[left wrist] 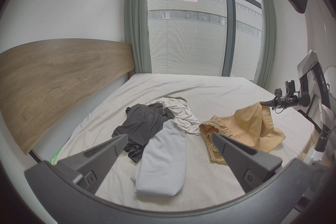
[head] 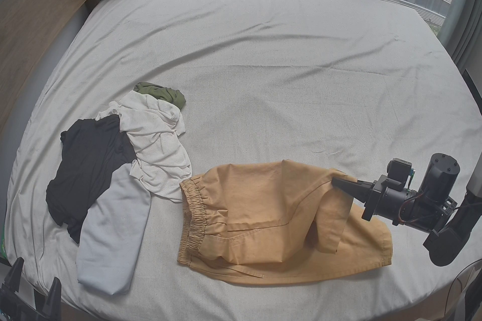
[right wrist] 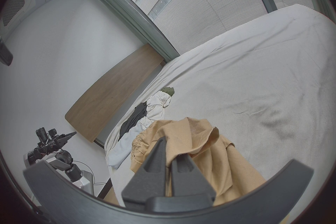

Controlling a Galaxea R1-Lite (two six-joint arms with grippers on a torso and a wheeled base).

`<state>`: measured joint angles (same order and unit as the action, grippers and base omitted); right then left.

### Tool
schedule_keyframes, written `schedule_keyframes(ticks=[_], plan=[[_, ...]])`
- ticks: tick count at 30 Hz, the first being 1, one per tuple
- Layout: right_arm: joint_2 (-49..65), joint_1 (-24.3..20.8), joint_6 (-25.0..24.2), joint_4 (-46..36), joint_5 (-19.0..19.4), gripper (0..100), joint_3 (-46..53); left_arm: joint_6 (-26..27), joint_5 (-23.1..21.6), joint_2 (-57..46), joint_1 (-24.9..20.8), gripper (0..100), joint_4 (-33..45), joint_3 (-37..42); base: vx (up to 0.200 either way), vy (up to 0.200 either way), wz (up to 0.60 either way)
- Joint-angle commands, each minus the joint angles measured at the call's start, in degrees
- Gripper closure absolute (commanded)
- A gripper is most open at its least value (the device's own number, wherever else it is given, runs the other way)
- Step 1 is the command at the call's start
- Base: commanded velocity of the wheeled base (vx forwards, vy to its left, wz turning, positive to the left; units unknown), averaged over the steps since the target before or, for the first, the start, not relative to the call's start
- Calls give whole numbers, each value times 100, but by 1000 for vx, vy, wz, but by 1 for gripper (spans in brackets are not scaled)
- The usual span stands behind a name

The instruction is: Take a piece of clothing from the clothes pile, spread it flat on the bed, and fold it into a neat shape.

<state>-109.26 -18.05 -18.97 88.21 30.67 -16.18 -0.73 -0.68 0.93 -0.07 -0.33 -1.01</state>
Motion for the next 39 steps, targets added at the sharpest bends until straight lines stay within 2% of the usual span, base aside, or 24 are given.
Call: schedule_keyframes(ticks=[1, 8, 14, 39], plan=[[90, 215, -2, 3, 106, 100, 36, 91, -20, -93, -1, 0, -2, 101, 0, 0, 0], [230, 619, -81, 3, 378, 100, 27, 223, -169, -93, -1, 0, 7, 101, 0, 0, 0], [485, 751, -256, 3, 492, 100, 44, 267, -187, -93, -1, 0, -2, 101, 0, 0, 0], [494, 751, -318, 3, 492, 100, 36, 390, -266, -93, 7, 0, -55, 101, 0, 0, 0]])
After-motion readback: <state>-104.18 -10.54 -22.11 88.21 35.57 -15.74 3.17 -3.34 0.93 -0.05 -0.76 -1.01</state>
